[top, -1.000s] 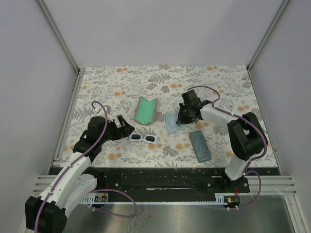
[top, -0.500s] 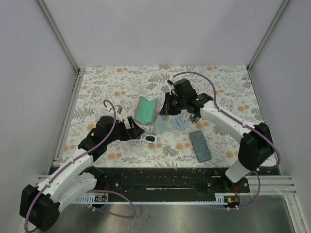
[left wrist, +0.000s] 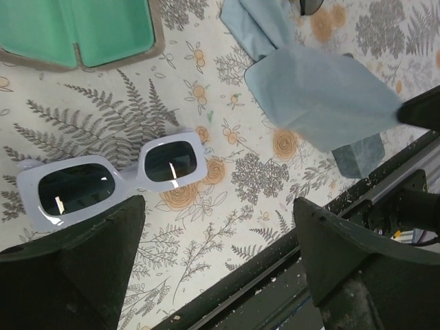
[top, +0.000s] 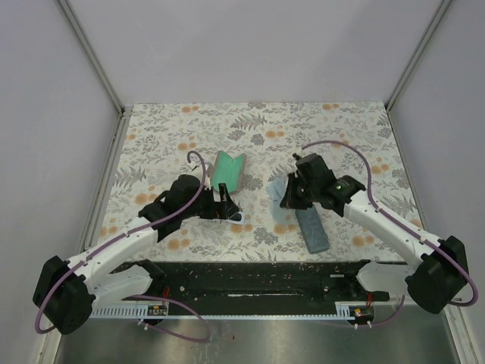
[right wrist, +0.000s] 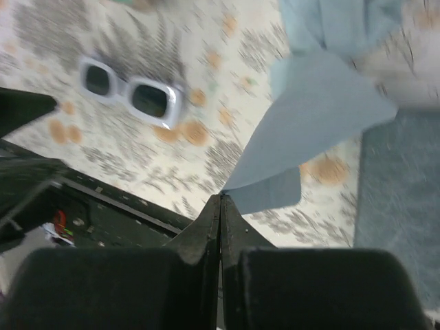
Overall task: Organize the sunglasses
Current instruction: Set down the glasses cleaning cloth at the center of the board, then smooth out the glasses cleaning cloth at the center of the board, then pick up the glasses cleaning cloth from the center of the board.
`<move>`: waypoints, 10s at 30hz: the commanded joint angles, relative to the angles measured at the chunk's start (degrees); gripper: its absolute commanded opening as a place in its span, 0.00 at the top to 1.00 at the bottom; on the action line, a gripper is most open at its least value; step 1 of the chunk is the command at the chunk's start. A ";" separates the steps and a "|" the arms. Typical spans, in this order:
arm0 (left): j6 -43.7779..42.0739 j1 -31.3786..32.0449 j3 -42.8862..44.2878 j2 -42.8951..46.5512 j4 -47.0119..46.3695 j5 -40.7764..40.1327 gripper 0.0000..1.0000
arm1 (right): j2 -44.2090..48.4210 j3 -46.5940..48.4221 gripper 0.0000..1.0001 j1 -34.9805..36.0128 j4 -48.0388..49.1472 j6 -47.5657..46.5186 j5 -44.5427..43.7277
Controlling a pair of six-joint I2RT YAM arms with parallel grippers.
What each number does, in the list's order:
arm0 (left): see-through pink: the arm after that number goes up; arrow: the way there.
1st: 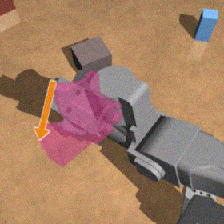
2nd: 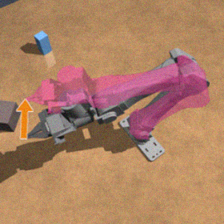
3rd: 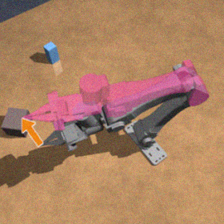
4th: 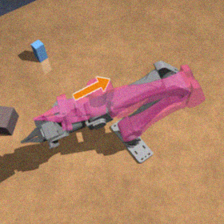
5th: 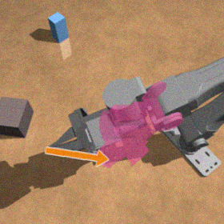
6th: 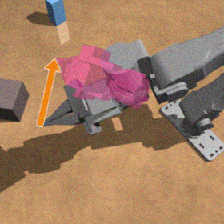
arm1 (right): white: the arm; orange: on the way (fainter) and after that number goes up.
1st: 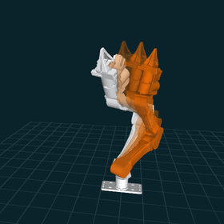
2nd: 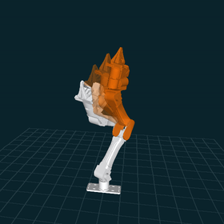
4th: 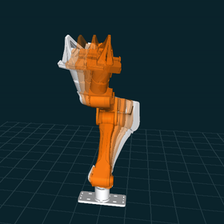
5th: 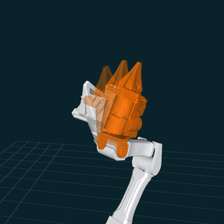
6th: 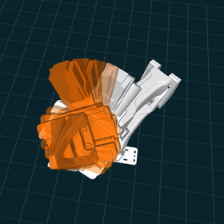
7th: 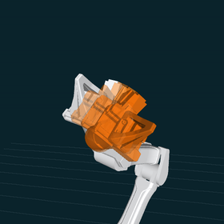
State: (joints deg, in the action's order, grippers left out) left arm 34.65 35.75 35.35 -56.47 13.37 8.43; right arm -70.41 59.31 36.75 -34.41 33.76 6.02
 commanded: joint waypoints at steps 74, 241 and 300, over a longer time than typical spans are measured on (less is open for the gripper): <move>-12.77 14.44 37.24 -57.08 -0.97 1.85 0.52 | -11.32 -20.11 0.66 -9.07 11.12 8.34 -7.69; -82.20 3.97 30.47 -44.86 10.35 27.09 0.37 | 16.89 -20.11 0.54 6.31 2.86 38.84 -18.24; -74.55 8.29 33.29 -44.52 13.01 16.71 1.00 | 5.63 -22.30 0.58 7.98 21.92 -6.68 -13.50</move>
State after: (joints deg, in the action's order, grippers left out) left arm -40.38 43.62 68.75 -102.08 27.75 27.03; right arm -66.81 38.72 43.48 -21.89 32.64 -7.88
